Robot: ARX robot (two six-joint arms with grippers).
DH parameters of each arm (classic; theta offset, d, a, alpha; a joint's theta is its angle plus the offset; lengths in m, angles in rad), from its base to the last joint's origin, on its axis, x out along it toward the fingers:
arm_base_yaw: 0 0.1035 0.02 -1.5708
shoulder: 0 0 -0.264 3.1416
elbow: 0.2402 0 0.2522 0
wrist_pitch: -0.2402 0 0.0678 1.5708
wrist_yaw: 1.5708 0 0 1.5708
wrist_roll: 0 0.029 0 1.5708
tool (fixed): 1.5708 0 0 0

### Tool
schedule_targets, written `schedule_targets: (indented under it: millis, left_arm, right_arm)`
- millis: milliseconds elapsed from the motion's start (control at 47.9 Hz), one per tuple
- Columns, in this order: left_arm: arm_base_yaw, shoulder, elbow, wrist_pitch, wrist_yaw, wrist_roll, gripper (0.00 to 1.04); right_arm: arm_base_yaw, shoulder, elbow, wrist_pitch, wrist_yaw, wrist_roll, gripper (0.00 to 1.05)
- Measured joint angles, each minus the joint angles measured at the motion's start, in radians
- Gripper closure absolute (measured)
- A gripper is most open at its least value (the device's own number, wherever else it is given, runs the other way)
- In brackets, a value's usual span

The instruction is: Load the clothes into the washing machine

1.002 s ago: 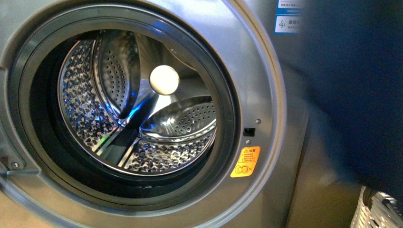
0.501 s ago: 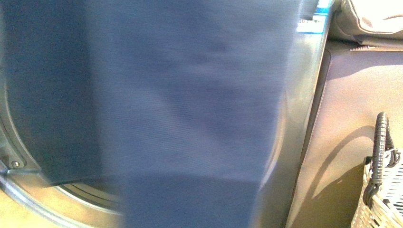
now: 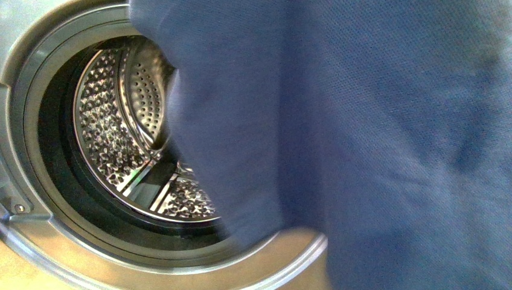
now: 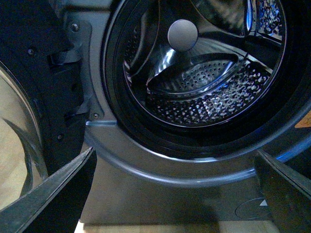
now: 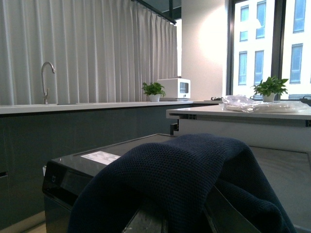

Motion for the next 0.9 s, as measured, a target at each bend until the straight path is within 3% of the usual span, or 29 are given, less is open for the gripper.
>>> schedule_targets:
  millis: [334,459,585,710,898]
  left_arm:
    - [0.012,0.010,0.001,0.002,0.018,-0.027,0.06]
    - [0.172,0.270,0.069,0.243,0.223,-0.158,0.06]
    - [0.249,0.522,0.206,0.431,0.324,-0.163,0.06]
    - [0.242,0.617,0.294,0.450,0.348,-0.154,0.06]
    - [0.156,0.696,0.439,0.425,0.363,-0.134,0.06]
  right_arm:
    - [0.000,0.000,0.000,0.000,0.000,0.000,0.98]
    - [0.000,0.000,0.000,0.000,0.000,0.000,0.98]
    - [0.000,0.000,0.000,0.000,0.000,0.000,0.98]
    - [0.000,0.000,0.000,0.000,0.000,0.000,0.98]
    - [0.000,0.000,0.000,0.000,0.000,0.000,0.98]
